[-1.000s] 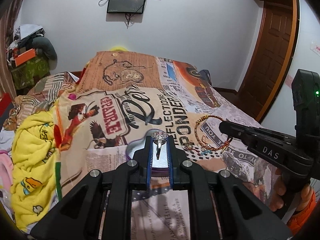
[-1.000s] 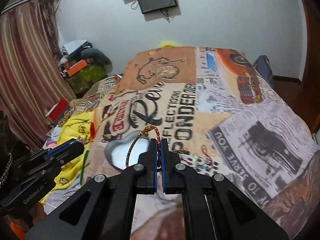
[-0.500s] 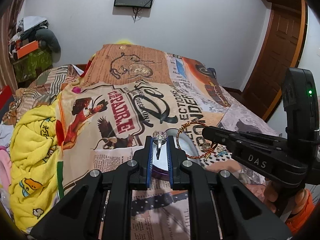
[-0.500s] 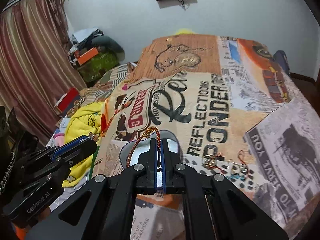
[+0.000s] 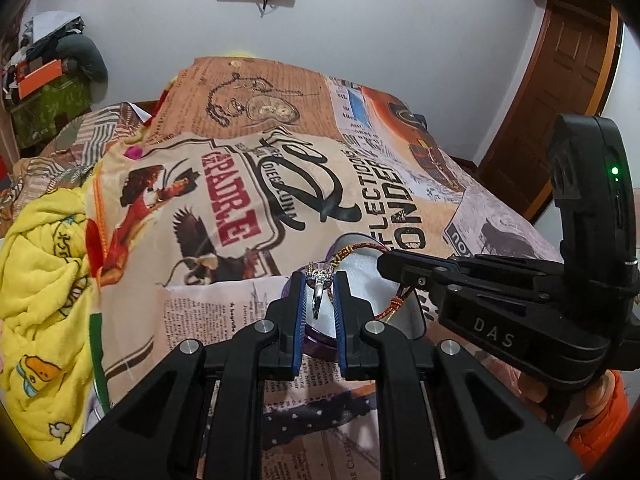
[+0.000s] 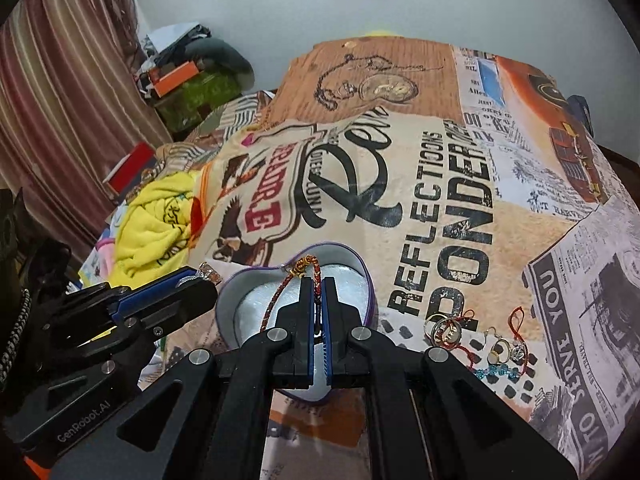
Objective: Organize jewelry
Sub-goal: 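Lower the pendant and the bracelet into the heart tin with both tools, then open both tools to release the items onto the foam and withdraw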
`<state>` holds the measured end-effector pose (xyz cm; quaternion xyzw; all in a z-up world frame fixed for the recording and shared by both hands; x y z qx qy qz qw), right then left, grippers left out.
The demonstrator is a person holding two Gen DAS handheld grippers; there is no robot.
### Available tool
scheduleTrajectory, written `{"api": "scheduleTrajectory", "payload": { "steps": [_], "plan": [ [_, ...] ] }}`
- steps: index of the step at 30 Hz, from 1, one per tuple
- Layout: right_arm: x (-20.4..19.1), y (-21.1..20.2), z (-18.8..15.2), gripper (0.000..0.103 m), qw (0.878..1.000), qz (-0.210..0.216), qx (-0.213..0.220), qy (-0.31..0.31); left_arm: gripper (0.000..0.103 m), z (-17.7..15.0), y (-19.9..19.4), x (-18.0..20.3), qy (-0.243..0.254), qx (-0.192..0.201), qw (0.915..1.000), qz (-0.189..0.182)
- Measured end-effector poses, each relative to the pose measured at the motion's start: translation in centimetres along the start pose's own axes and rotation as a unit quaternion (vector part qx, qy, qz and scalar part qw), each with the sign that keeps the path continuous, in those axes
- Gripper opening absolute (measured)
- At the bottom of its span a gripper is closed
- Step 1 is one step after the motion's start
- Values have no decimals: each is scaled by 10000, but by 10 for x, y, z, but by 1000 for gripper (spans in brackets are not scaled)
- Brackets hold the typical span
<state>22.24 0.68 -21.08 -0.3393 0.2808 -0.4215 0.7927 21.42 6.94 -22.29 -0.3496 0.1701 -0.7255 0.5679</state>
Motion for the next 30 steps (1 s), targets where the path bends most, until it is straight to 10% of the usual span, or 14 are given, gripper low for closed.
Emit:
{"api": "scheduleTrajectory", "payload": {
  "steps": [10, 18, 30],
  "plan": [
    [12, 2, -5, 7, 9996, 32, -252, 122, 12, -5, 14, 4, 36, -194, 9998, -2],
    [20, -23, 4, 35, 9998, -91, 88, 123, 13, 1, 8, 11, 104, -165, 9998, 91],
    [44, -62, 3, 36, 9983, -389, 395, 195, 48, 8, -22, 24, 141, 58, 9992, 382]
  ]
}}
Point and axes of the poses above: each gripper's, at about its wrist camera, not at the fingertips, and y roughly the way its jaws point, x to its right, z to its top, the point moved 9 cm from there along y, roughly the way its jaws point, and after that the axes turned 8 degrees about -z, right-handed, at the moved point
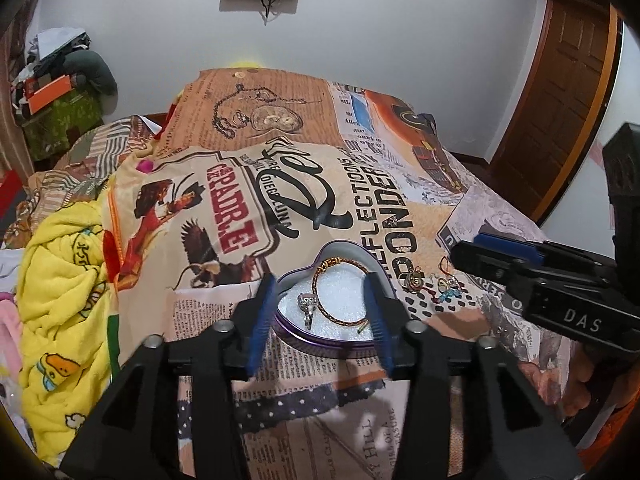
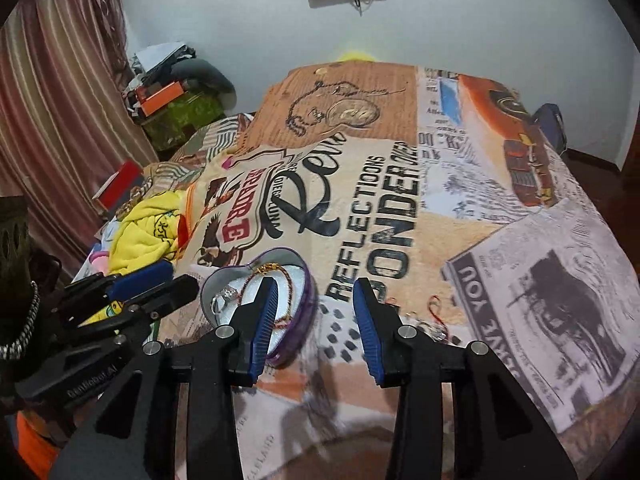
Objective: Organize jewelry
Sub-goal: 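Open both tools to release the items onto the foam and withdraw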
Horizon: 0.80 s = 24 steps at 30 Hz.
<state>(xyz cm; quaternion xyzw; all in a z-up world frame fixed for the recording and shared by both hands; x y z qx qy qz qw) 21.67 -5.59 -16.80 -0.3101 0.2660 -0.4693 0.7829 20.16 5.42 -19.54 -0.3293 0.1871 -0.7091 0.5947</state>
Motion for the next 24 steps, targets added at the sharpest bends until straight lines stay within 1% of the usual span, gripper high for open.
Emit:
{"api": "scheduleTrajectory", "payload": {
  "steps": [4, 5, 7, 10, 14, 17, 24],
  "plan": [
    [13, -11, -2, 36, 9999, -135, 80, 22, 48, -1, -6, 10, 39, 8, 10000, 34],
    [18, -15, -3, 36, 9998, -141, 95, 36, 51, -1, -6, 13, 37, -1, 10000, 47],
    [22, -20, -5, 37, 9998, -137, 111, 88, 54, -2, -7, 17, 14, -1, 10000, 69],
    [32, -26, -8, 40, 9996, -162, 169, 174, 55, -4, -5, 24, -19, -52, 10000, 57],
    [48, -32, -14, 42, 9992, -262, 194, 234, 55, -10, 3, 37, -50, -176, 9998, -32],
    [65, -33, -18, 42, 9983, -491, 186, 236, 55, -13, 10, 47, -33, -280, 9995, -105],
    [107, -28, -35, 43, 9956, -852, 3, 391, 55, -25, 36, 73, 59, -589, 9976, -370]
  ]
}}
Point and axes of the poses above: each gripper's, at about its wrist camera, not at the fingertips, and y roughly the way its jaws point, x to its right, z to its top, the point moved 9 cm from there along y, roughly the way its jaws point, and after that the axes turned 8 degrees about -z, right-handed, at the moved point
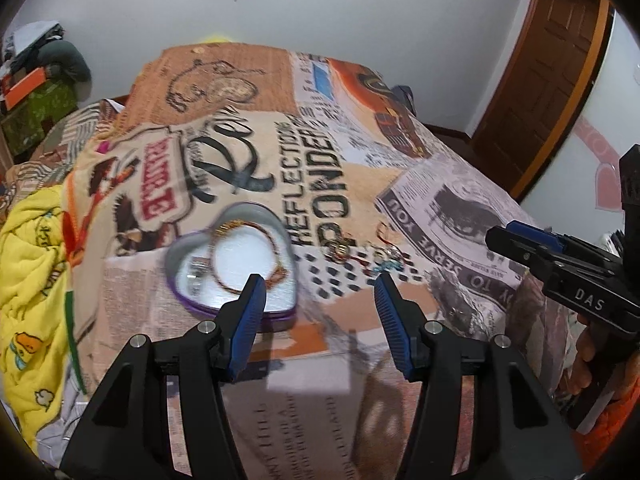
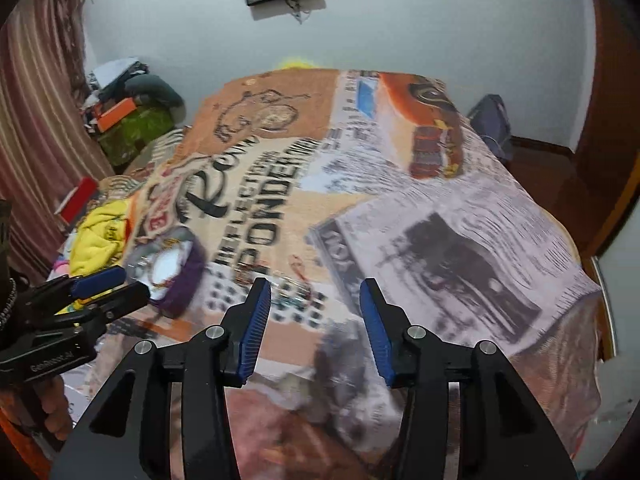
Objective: Organize jewelry
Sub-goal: 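Move both tools back to the remaining jewelry pile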
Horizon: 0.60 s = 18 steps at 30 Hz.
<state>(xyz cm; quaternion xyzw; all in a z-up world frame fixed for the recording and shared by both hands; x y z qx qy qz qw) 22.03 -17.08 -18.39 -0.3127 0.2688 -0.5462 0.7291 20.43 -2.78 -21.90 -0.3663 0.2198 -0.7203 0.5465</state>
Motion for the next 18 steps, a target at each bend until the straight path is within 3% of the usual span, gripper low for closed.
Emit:
{"api": "scheduleTrajectory", "payload": {
  "steps": [12, 18],
  "plan": [
    [29, 23, -19, 43, 9992, -123, -384, 69, 55, -12, 54, 32, 173, -487, 9978, -406],
    [26, 32, -21, 43, 9990, -15, -447, 66, 55, -12, 77, 27, -70, -616, 9964, -573]
  ]
}}
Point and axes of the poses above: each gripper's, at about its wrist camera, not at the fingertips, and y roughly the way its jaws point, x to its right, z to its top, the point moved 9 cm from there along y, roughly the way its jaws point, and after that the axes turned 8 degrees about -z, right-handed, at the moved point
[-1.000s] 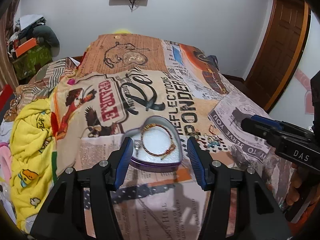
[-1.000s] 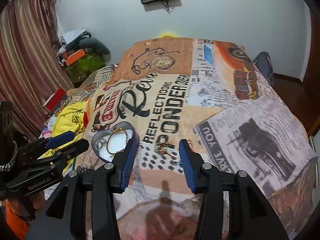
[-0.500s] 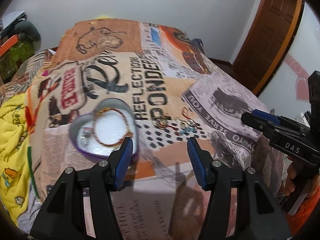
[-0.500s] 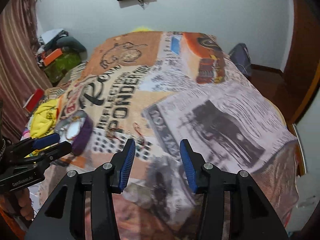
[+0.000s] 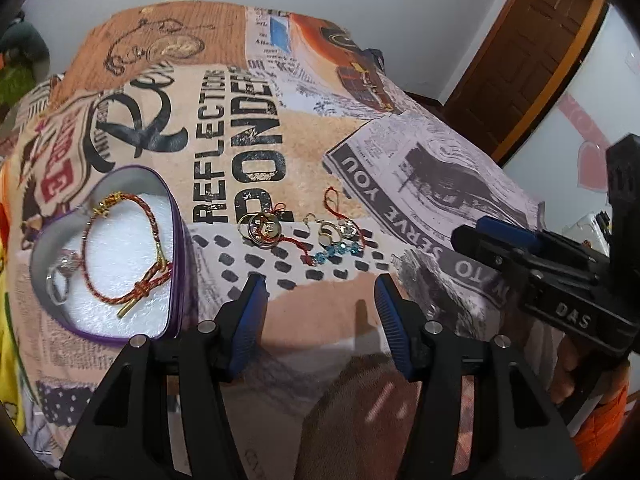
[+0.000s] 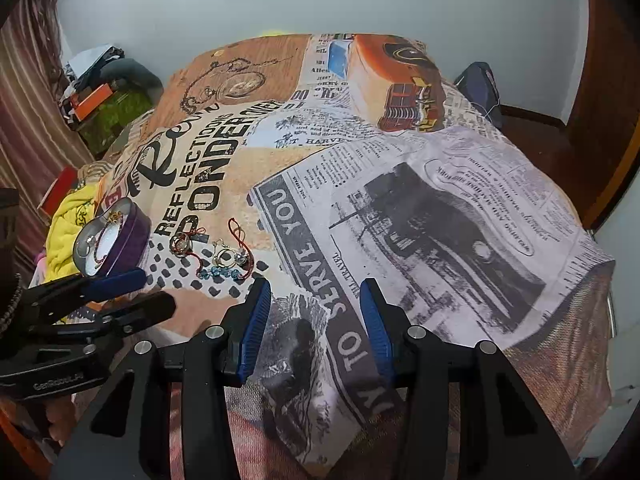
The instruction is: Organize jewelry
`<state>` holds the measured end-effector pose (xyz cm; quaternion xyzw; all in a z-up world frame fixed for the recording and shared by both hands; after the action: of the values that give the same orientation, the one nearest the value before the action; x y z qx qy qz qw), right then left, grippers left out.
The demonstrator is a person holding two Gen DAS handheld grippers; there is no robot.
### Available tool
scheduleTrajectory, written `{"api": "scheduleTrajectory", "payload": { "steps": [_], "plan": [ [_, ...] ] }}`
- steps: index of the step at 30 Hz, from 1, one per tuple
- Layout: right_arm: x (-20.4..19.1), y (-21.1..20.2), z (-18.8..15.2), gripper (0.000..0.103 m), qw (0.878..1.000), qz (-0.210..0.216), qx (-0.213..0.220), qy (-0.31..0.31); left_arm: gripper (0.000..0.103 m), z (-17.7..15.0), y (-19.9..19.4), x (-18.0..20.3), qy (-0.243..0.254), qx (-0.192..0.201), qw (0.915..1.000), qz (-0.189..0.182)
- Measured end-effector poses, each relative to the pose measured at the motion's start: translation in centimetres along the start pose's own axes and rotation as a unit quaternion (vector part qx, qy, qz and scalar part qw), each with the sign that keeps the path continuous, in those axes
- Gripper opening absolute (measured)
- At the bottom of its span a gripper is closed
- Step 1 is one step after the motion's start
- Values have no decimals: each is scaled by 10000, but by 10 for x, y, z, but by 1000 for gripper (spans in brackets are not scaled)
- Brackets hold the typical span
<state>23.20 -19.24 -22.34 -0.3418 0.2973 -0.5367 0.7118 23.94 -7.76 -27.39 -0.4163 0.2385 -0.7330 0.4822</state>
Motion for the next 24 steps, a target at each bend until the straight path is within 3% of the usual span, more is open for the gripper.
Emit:
{"api": "scheduleTrajectory", "payload": {
  "steps": [9, 14, 18, 20, 24],
  "plan": [
    [-5, 12, 1, 43, 9999, 106, -73, -49, 55, 12, 16, -14, 76, 40, 9996, 277],
    [-5, 14, 0, 43, 9998, 166, -89, -6, 44, 22, 20, -26, 94, 28, 9990, 433],
    [-6, 14, -1, 43, 9998, 194, -96, -2, 35, 25, 25, -26, 387, -29, 9965, 745],
    [-7, 14, -1, 43, 9997, 206, -92, 9, 23, 26, 27, -27, 515, -47, 9946, 898],
    [-9, 13, -2, 43, 9997, 246, -97, 7, 21, 27, 26, -26, 565, -42, 9943, 902]
  ]
}}
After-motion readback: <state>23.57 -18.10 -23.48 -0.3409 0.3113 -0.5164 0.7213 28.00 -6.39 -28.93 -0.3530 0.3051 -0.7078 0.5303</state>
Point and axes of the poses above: each gripper's, at about its wrist camera, not at the fingertips, and y roughly the way its jaws point, x to its right, z to its top, the point moved 9 cm from there along y, roughly the way its jaws point, and after that the axes turned 8 degrees about -z, right-handed, at the moved point
